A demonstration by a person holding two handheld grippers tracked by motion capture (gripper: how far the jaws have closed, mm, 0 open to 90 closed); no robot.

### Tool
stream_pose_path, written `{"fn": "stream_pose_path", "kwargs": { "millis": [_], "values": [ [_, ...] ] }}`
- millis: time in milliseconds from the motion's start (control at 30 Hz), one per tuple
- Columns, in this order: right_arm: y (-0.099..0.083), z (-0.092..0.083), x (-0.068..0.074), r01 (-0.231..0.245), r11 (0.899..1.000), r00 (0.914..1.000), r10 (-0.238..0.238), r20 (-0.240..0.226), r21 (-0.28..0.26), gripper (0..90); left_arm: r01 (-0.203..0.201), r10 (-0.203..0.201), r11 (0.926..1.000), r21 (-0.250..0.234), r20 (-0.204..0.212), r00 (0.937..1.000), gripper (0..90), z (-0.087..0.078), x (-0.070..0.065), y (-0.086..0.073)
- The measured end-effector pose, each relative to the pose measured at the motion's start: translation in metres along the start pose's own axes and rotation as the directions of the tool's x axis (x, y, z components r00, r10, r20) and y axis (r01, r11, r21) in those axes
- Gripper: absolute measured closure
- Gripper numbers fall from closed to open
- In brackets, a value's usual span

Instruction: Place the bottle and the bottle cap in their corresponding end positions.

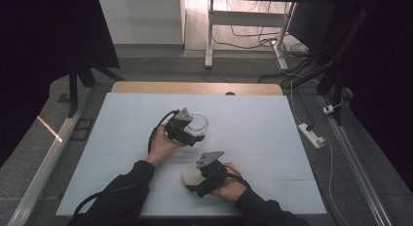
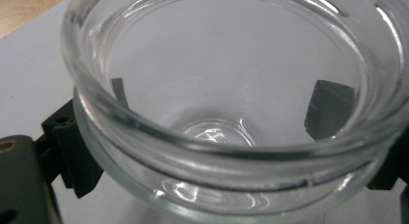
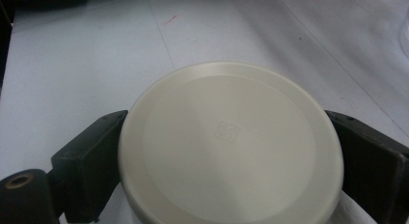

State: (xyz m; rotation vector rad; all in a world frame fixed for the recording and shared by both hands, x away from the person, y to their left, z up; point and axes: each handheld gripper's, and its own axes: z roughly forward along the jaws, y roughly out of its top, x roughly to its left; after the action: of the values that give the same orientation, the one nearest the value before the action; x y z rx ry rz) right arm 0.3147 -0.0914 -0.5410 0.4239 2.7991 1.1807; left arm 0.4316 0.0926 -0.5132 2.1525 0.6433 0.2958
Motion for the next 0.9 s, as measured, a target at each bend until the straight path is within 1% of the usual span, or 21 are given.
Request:
{"fn": "stream_pose_path", "kwargs": {
  "millis": [100, 133, 167, 300, 333, 400, 467, 500, 567, 667, 700, 833, 900],
  "values": [
    [0.000, 0.000, 0.001, 0.001, 1.000, 1.0000, -0.001, 0.005, 0.005, 6.5, 0.003, -0.003, 1.0000, -0.004, 0.004, 1.0000, 7.2, 0.000, 0.000, -0.001],
    [0.000, 0.000, 0.000, 0.008, 1.000, 1.0000, -0.008, 0.005, 0.005, 6.4, 0.003, -0.003, 1.0000, -0.004, 0.004, 1.0000, 7.1, 0.000, 0.000, -0.001],
    [0.000, 0.000, 0.001, 0.000, 1.000, 1.0000, 0.000, 0.004, 0.005, 6.4, 0.004, -0.004, 1.0000, -0.003, 0.006, 1.0000, 7.0, 0.000, 0.001, -0.001],
    [0.000, 0.000, 0.000, -0.006, 1.000, 1.0000, 0.006, -0.002, 0.003, 5.5, 0.004, -0.004, 0.9999, -0.009, 0.019, 0.9998, 6.7, 0.000, 0.003, -0.003],
    [0.000, 0.000, 0.000, -0.006, 1.000, 1.0000, 0.006, -0.002, 0.003, 5.5, 0.007, -0.006, 0.9999, -0.010, 0.018, 0.9998, 6.7, 0.000, 0.003, -0.003],
    [0.000, 0.000, -0.001, -0.012, 1.000, 0.9998, 0.012, -0.016, 0.004, 2.6, 0.010, -0.010, 0.9999, -0.006, 0.012, 0.9999, 6.5, 0.000, 0.002, -0.003],
    [0.000, 0.000, -0.001, -0.018, 1.000, 0.9996, 0.018, -0.023, 0.003, 2.1, 0.020, -0.020, 0.9998, -0.007, 0.004, 0.9998, 6.4, -0.001, 0.001, -0.002],
    [0.000, -0.001, -0.001, -0.028, 1.000, 0.9990, 0.027, -0.036, -0.006, 1.3, 0.021, -0.021, 0.9998, -0.004, -0.003, 0.9998, 5.1, -0.001, 0.001, -0.002],
    [0.000, -0.001, -0.001, -0.030, 1.000, 0.9988, 0.030, -0.038, -0.008, 1.0, 0.022, -0.022, 0.9998, -0.003, -0.003, 0.9998, 4.3, -0.002, 0.001, -0.001],
    [0.001, -0.003, 0.001, -0.022, 0.999, 0.9993, 0.022, -0.031, -0.023, 0.4, 0.042, -0.042, 0.9991, -0.011, 0.016, 0.9990, 1.5, -0.005, 0.003, -0.001],
    [0.001, -0.003, 0.001, -0.021, 0.999, 0.9993, 0.020, -0.030, -0.029, 0.4, 0.048, -0.047, 0.9988, -0.015, 0.011, 0.9988, 1.2, -0.007, 0.003, -0.001],
    [0.003, -0.005, 0.002, -0.023, 0.999, 0.9995, 0.022, -0.022, -0.048, 0.4, 0.050, -0.050, 0.9986, -0.017, 0.016, 0.9986, 0.0, -0.009, 0.003, -0.003],
    [0.003, -0.007, 0.002, -0.030, 0.998, 0.9993, 0.029, -0.023, -0.054, 0.4, 0.047, -0.047, 0.9989, -0.010, 0.014, 0.9988, 0.0, -0.010, 0.002, -0.003]
  ]
}}
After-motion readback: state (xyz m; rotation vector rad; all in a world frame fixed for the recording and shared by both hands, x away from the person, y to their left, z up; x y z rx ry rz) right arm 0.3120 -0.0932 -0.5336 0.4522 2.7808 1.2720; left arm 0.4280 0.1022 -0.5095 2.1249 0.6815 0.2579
